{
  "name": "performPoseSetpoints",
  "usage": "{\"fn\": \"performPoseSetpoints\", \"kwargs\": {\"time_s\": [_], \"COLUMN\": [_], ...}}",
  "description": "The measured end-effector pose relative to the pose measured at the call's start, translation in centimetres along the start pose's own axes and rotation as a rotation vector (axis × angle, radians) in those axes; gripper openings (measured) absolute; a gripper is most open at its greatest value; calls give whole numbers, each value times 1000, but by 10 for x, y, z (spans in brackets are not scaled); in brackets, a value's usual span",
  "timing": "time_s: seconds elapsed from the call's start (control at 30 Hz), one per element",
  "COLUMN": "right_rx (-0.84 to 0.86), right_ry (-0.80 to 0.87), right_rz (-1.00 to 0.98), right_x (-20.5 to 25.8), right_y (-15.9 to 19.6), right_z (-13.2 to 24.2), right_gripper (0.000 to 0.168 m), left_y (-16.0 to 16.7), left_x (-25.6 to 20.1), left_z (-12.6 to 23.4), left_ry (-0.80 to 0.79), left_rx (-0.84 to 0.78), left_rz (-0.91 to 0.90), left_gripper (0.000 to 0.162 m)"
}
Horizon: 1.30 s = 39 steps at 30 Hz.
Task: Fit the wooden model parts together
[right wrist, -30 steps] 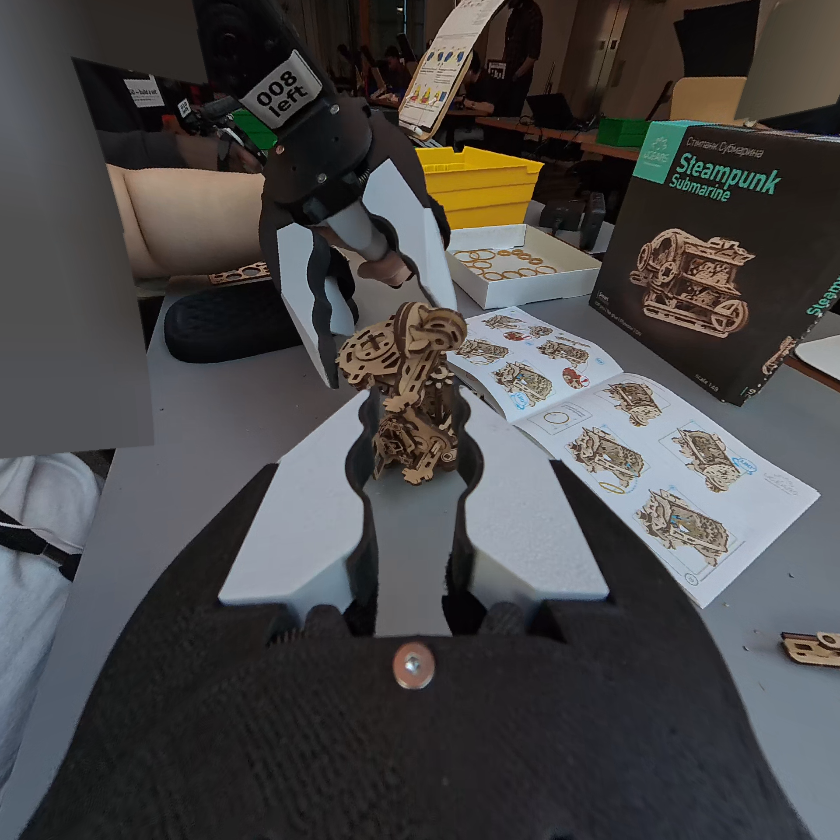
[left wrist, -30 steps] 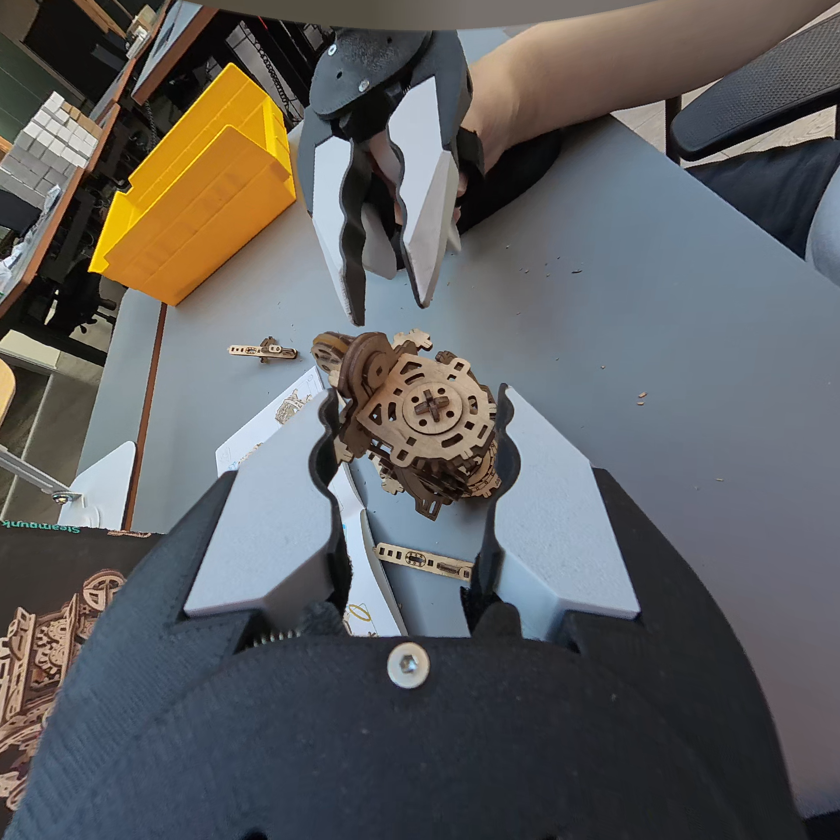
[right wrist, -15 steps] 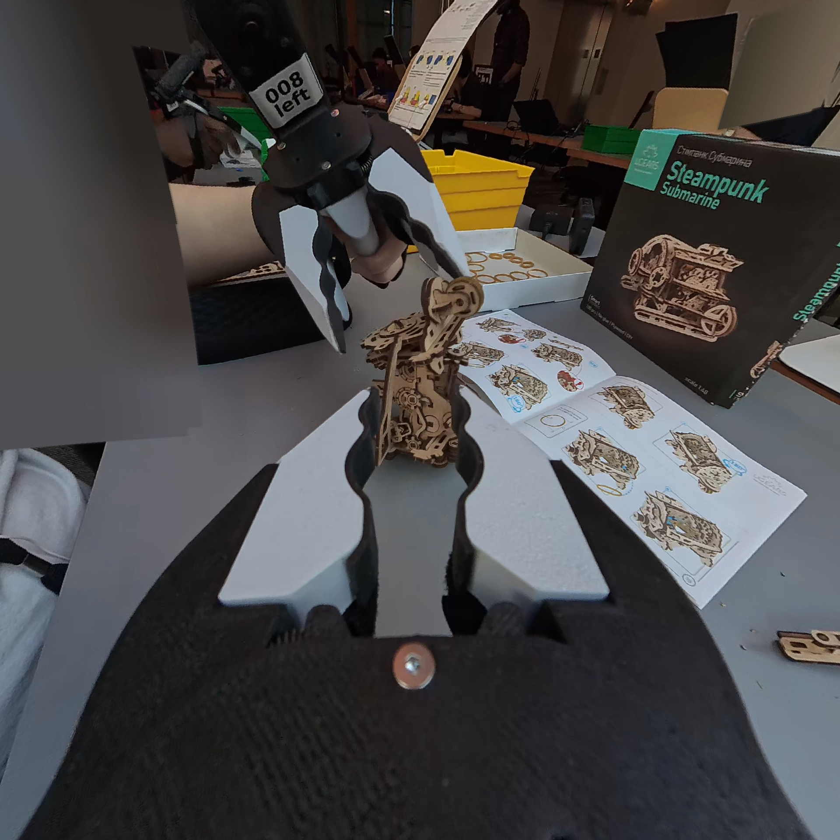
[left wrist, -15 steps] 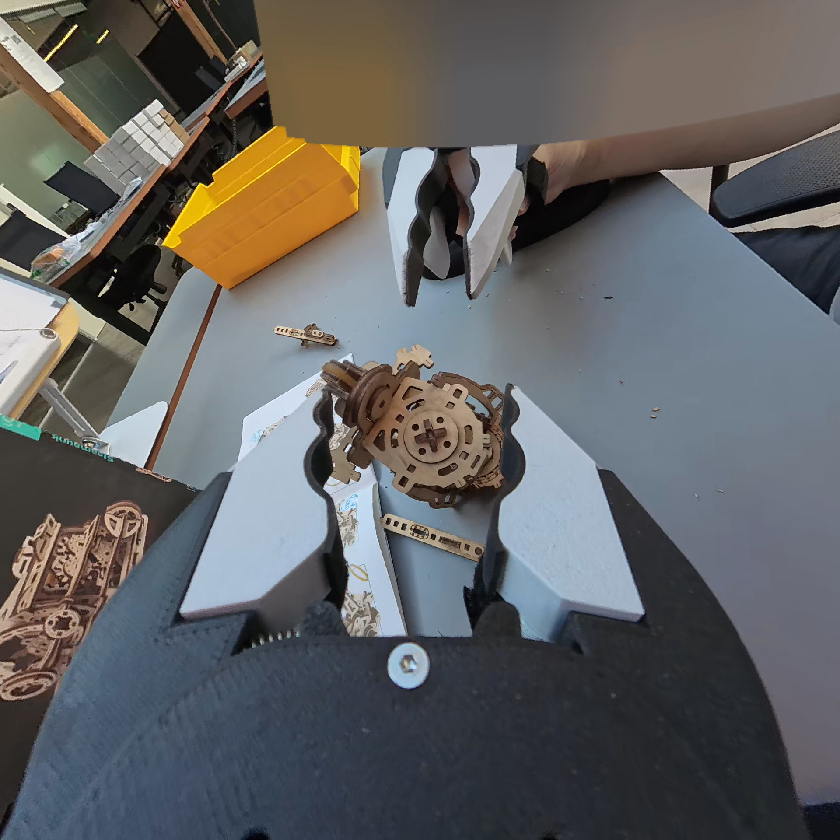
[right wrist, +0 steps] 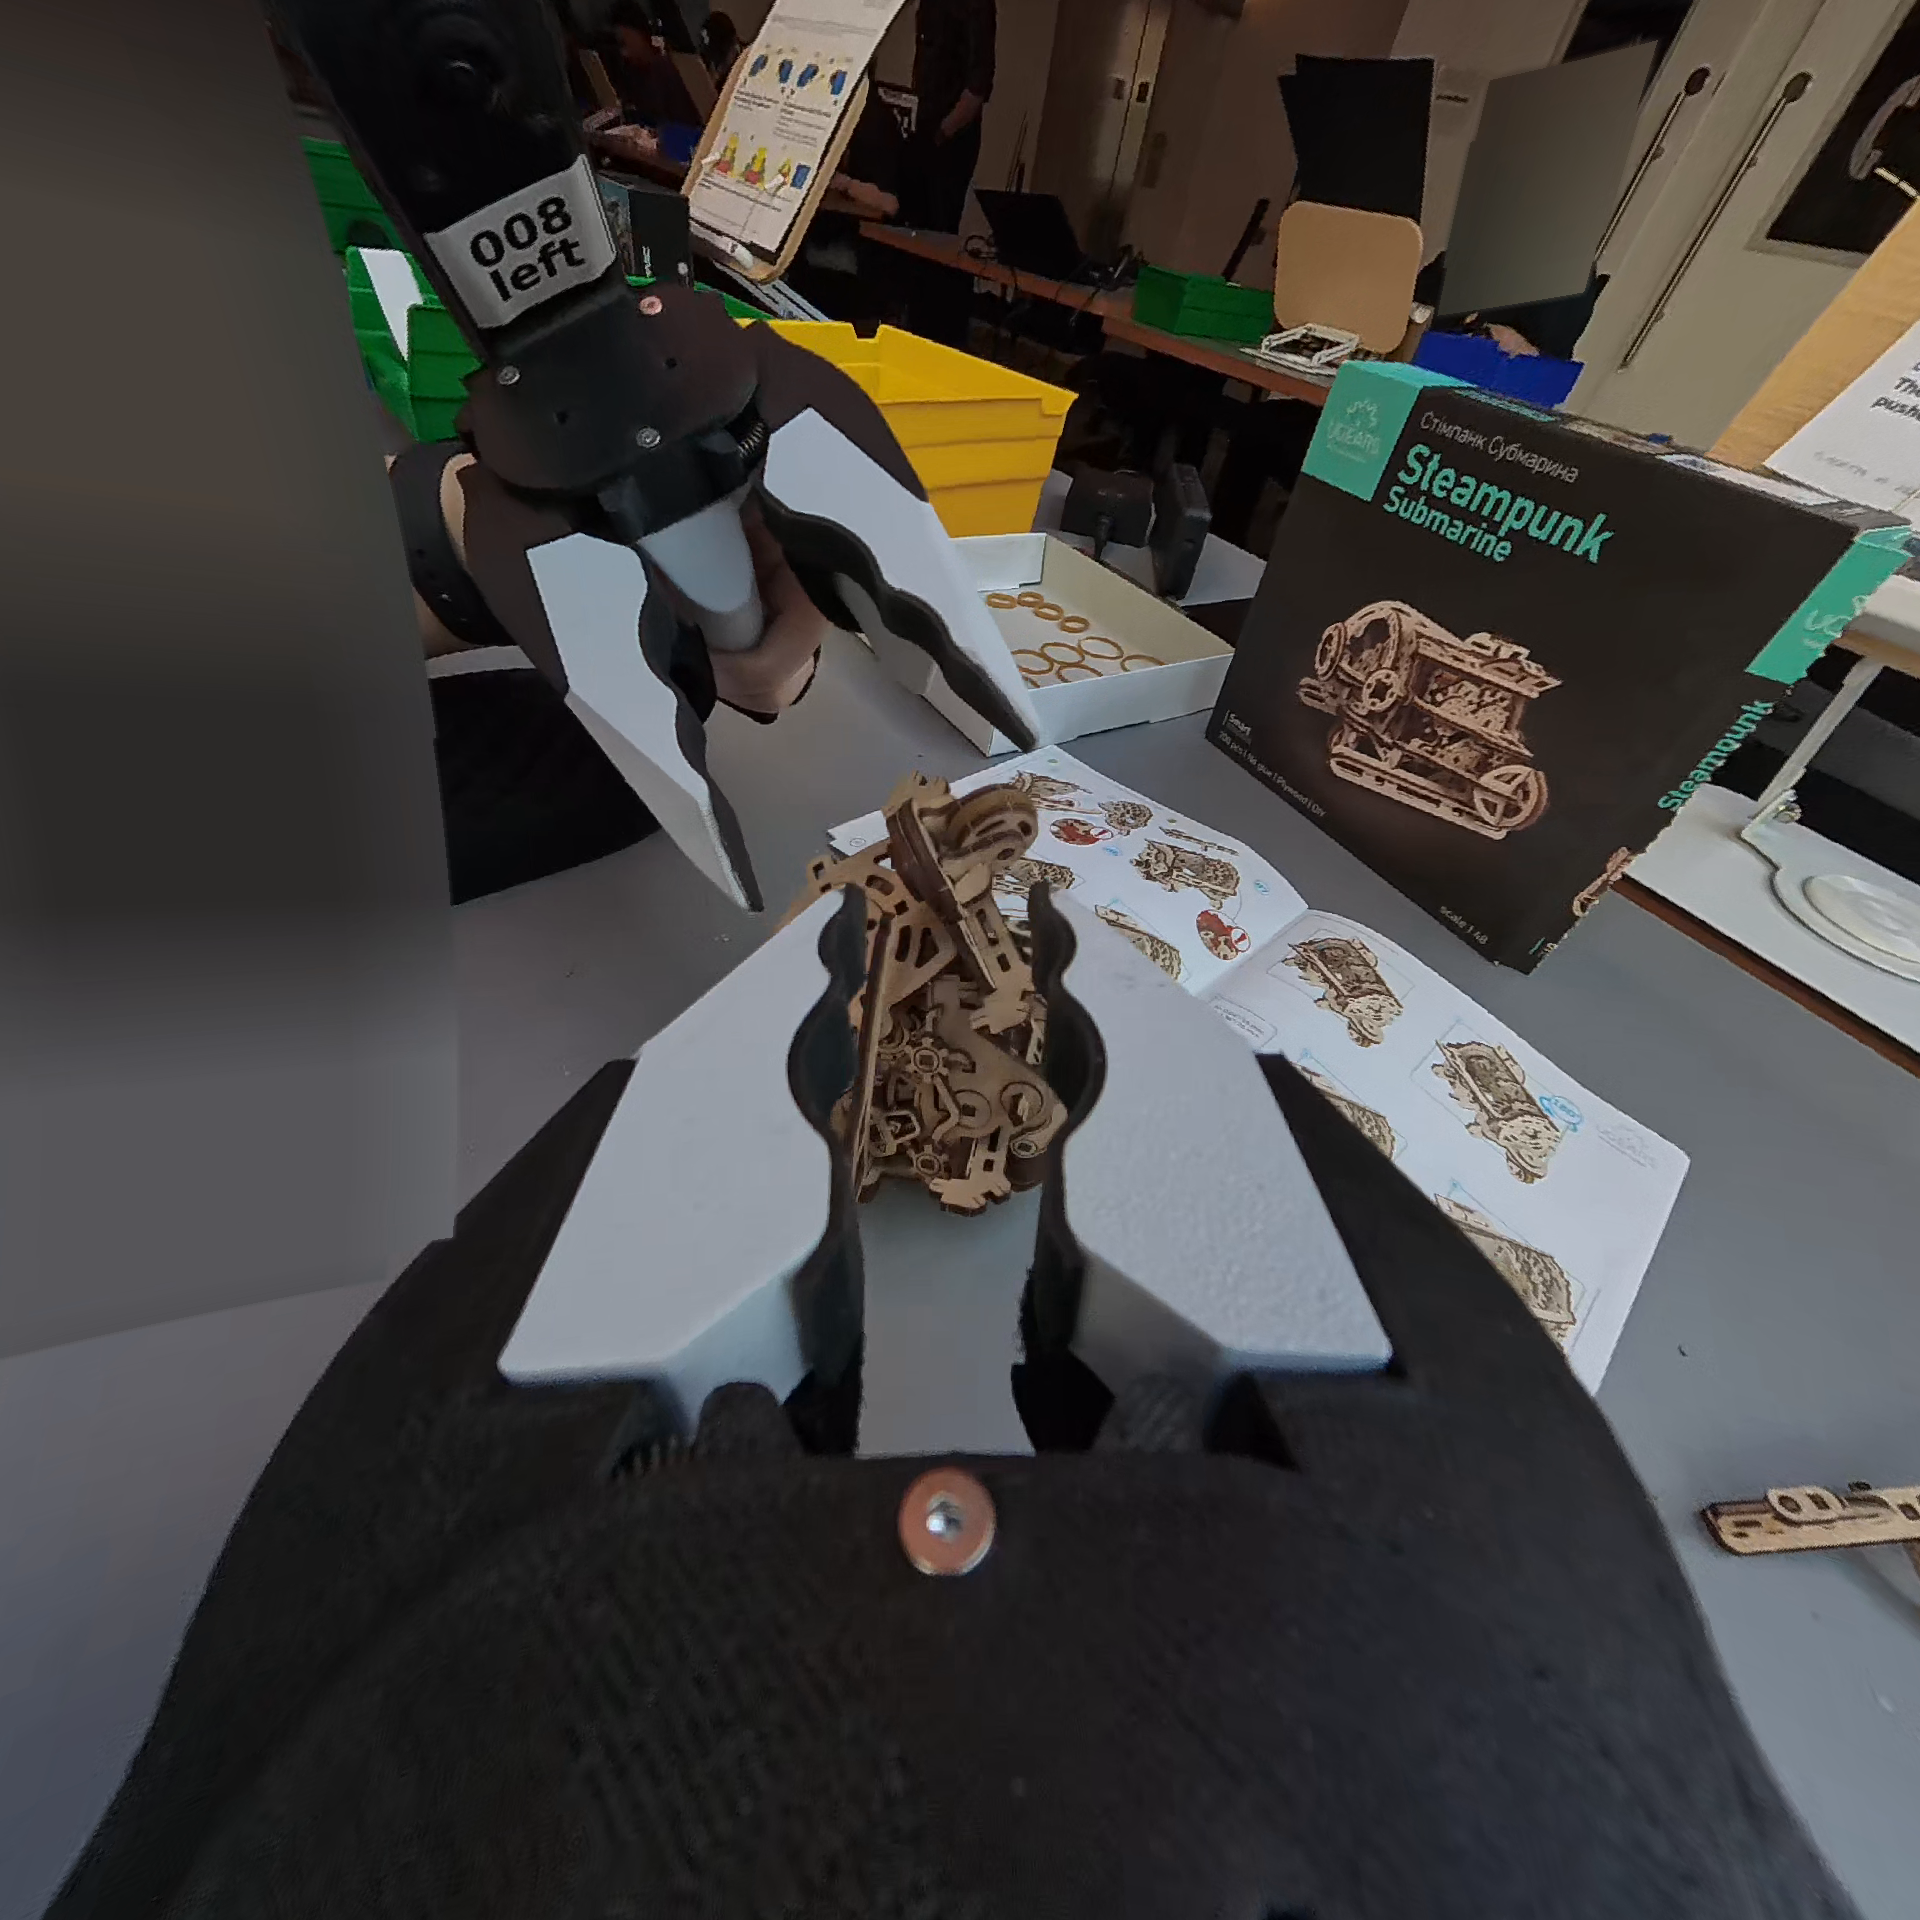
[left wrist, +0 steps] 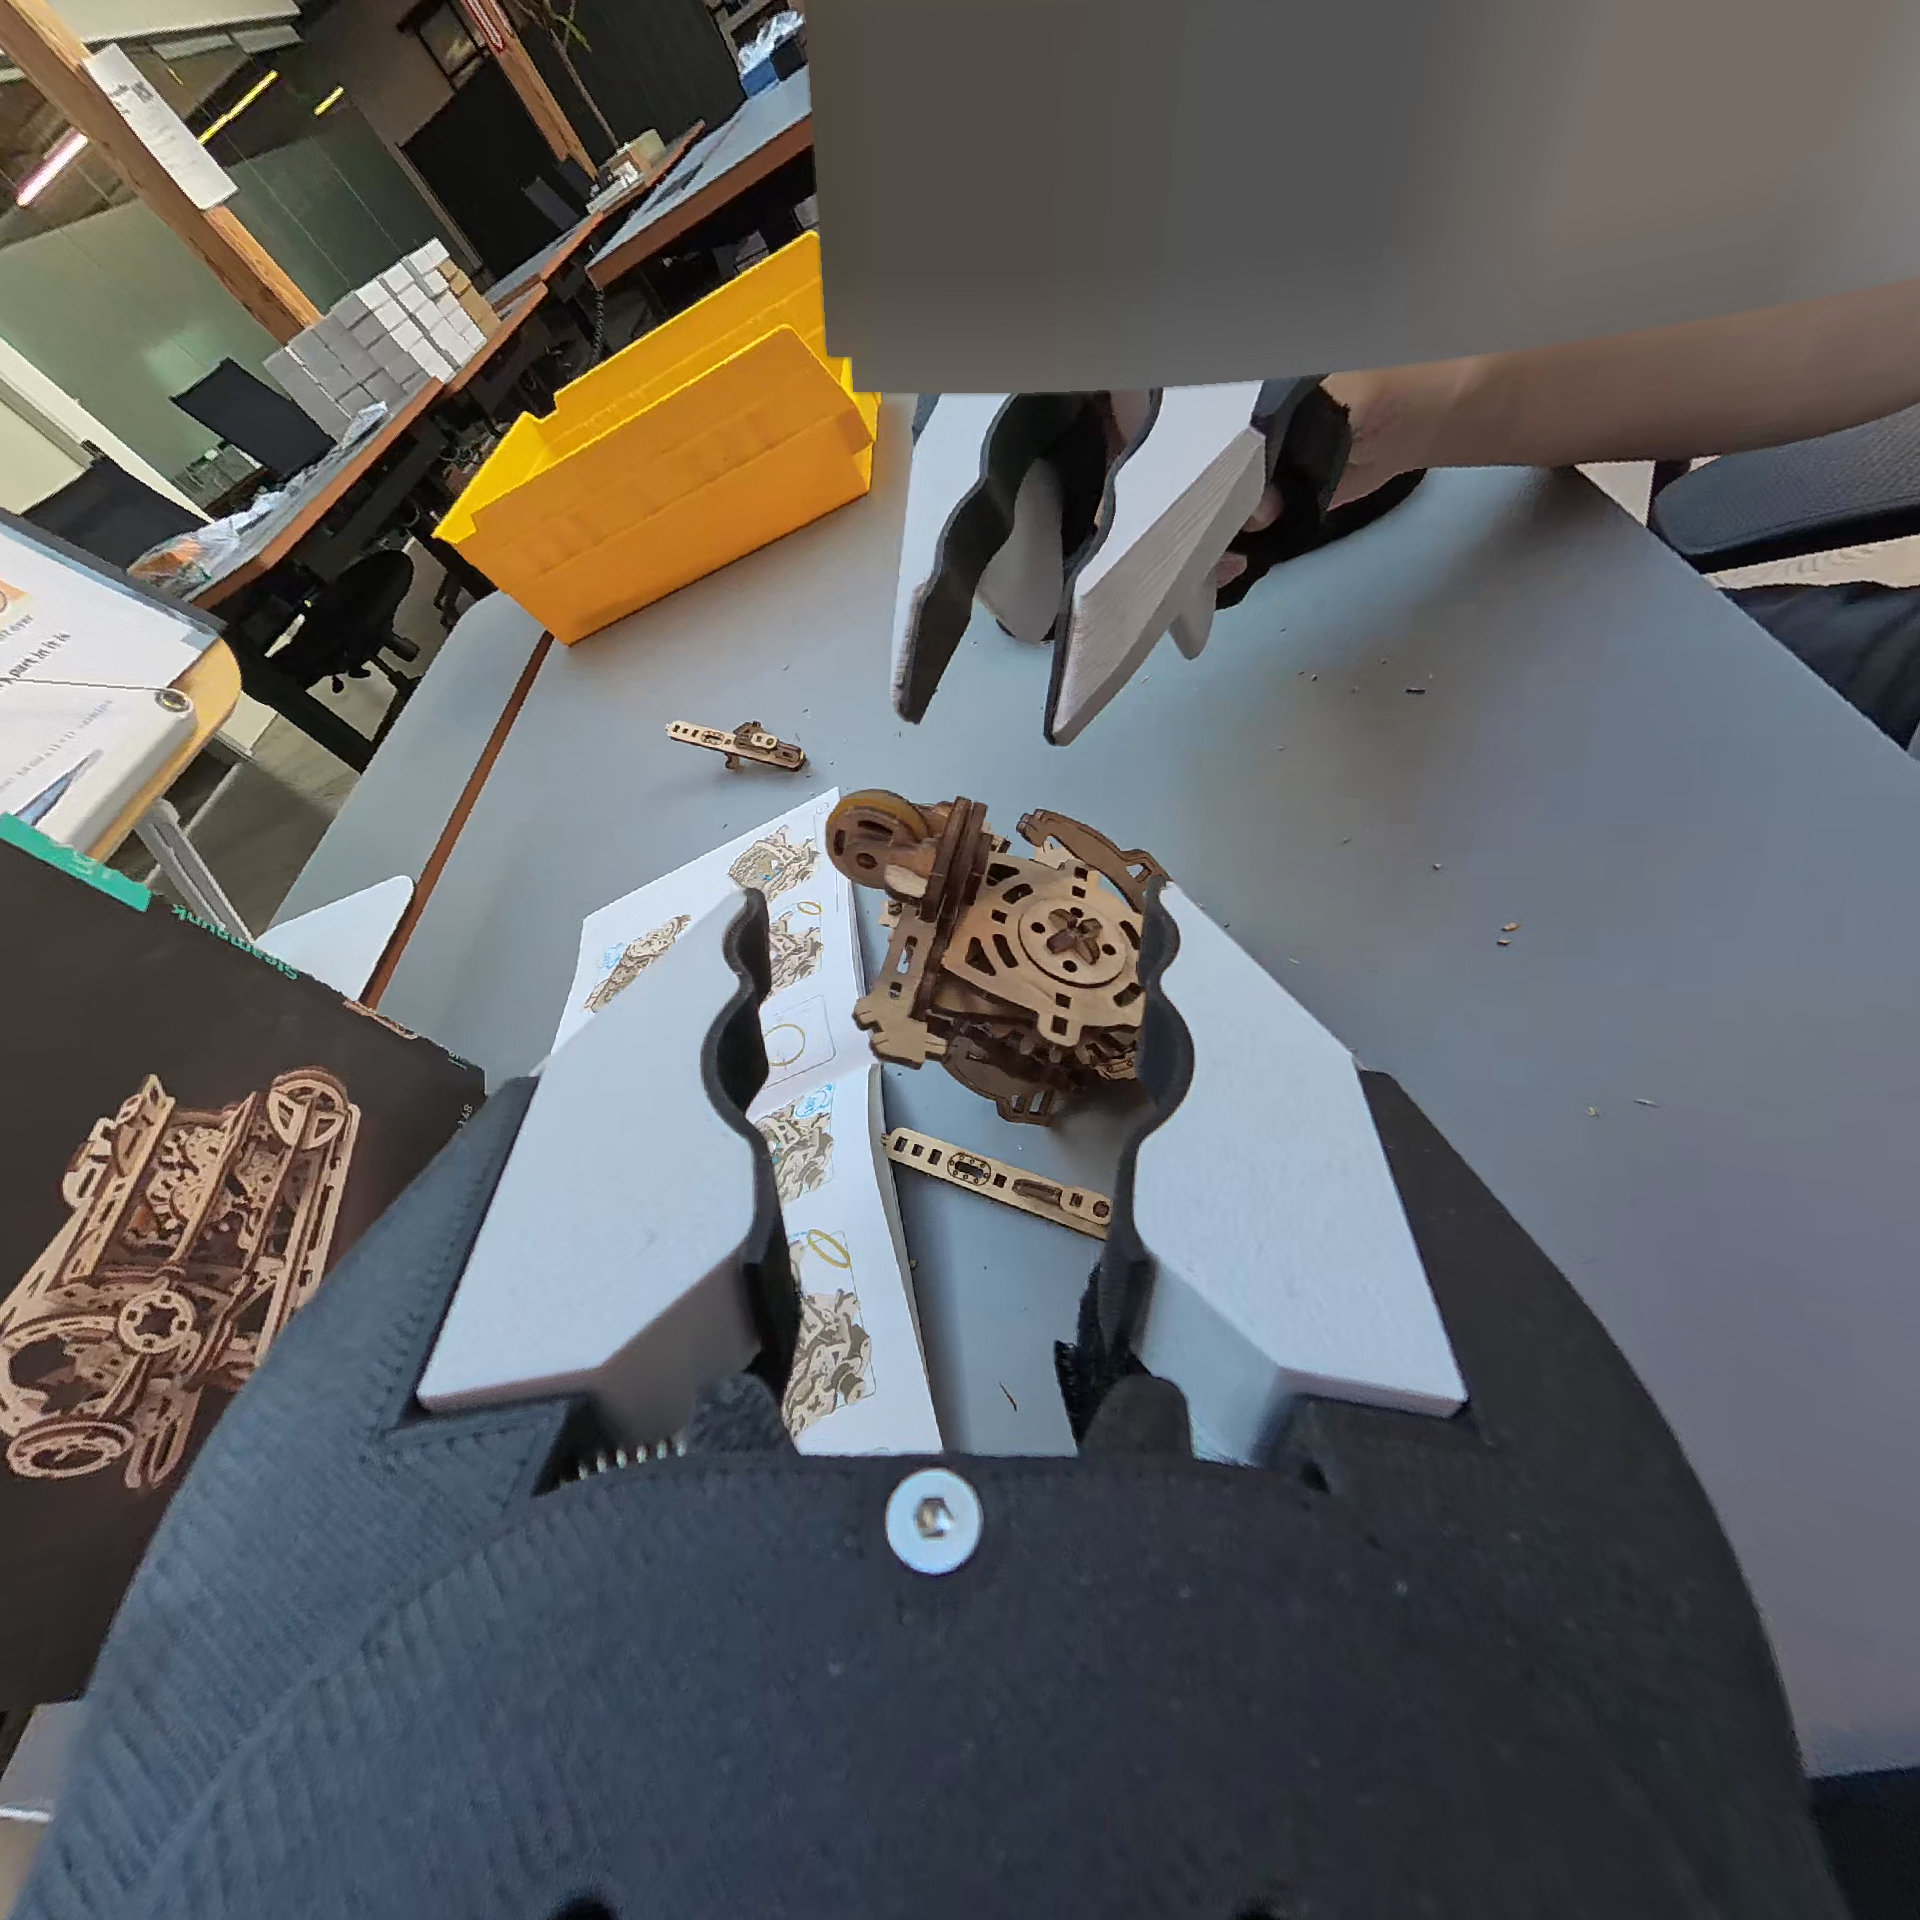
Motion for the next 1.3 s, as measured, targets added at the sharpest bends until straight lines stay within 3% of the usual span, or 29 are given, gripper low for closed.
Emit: {"fn": "performPoseSetpoints", "kwargs": {"time_s": [0.13,0.27,0.43,0.5,0.7,1.0,1.1,1.3], "right_rx": [31,171,328,367,331,79,-44,-16], "right_ry": [3,-10,50,52,65,-20,-48,-95], "right_rz": [27,83,210,220,190,-105,-226,-474], "right_x": [-2,-2,1,3,2,-22,-34,-52], "right_y": [-9,-16,-10,-7,-10,-24,-29,-29], "right_z": [-10,-24,-38,-41,-38,-24,-17,0], "right_gripper": [34,50,45,29,28,28,28,27], "left_y": [8,19,33,38,44,36,32,22], "left_x": [-1,-2,-7,-8,-12,-16,-17,-25], "left_z": [11,18,14,10,-5,-8,-8,-12], "left_ry": [7,27,67,78,129,109,97,69], "left_rx": [15,39,108,124,103,83,79,108], "left_rz": [31,81,120,137,188,169,166,164], "left_gripper": [69,67,61,55,40,15,14,14]}}
Point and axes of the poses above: each gripper's, where its closed fingertips meet, z back along the fingers, y out of its underside, x = y × z across the jaws, the point moved 7 cm from there along z, back along the fingers, and after that the axes turned 14 degrees about -z, right-handed, at the moved point
